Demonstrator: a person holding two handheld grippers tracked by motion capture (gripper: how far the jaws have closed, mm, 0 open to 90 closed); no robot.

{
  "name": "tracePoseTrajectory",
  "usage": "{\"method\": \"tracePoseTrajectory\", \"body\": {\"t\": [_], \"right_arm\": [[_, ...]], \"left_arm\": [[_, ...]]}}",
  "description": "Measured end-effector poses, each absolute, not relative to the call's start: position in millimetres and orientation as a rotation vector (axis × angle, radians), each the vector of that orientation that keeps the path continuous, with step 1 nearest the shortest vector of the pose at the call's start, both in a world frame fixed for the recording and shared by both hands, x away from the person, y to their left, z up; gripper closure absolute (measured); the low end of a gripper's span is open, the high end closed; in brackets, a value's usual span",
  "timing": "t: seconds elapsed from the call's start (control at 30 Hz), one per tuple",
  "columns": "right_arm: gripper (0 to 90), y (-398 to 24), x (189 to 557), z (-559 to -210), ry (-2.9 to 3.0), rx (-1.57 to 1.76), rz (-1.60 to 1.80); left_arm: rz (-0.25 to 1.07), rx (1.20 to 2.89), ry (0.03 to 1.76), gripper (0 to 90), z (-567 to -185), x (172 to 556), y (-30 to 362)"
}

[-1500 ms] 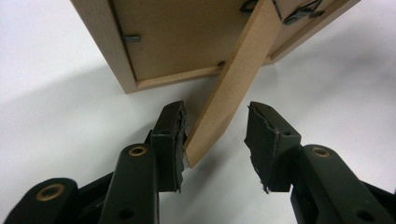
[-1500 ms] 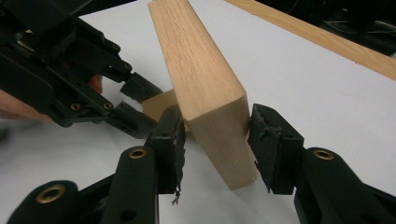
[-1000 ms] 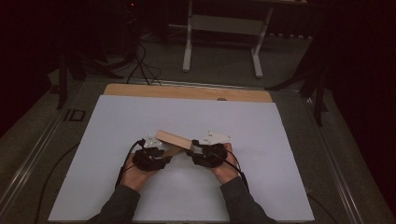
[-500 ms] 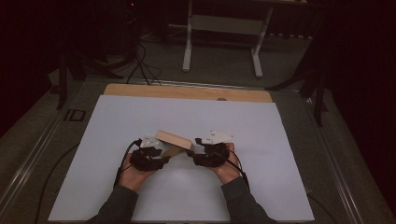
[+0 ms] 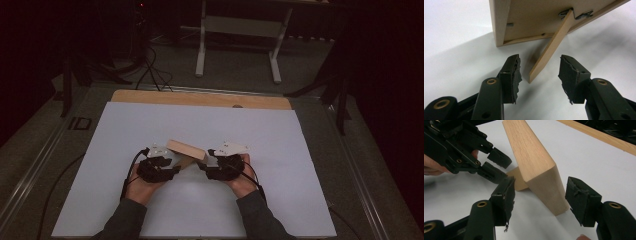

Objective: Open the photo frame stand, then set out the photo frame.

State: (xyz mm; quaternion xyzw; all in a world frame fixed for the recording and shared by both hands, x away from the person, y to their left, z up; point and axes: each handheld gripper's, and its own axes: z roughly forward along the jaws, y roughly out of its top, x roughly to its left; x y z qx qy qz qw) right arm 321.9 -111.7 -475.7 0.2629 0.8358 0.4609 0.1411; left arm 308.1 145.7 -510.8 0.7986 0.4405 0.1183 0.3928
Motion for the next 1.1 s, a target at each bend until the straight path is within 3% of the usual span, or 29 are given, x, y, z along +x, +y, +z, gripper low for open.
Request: {"method": "tracePoseTrajectory", "body": {"t": [0.9,1.1], "right_arm": [[36.8,-118,327,-480,2.463,0.782,1.286],[37.5,-123,329,-481,2.461,0.793,1.248]], "left_arm": [[0.374,1.985,1.074,52.1,-486,301,151],[0.375,1.971,1.086,58.6,-483,300,153]]}}
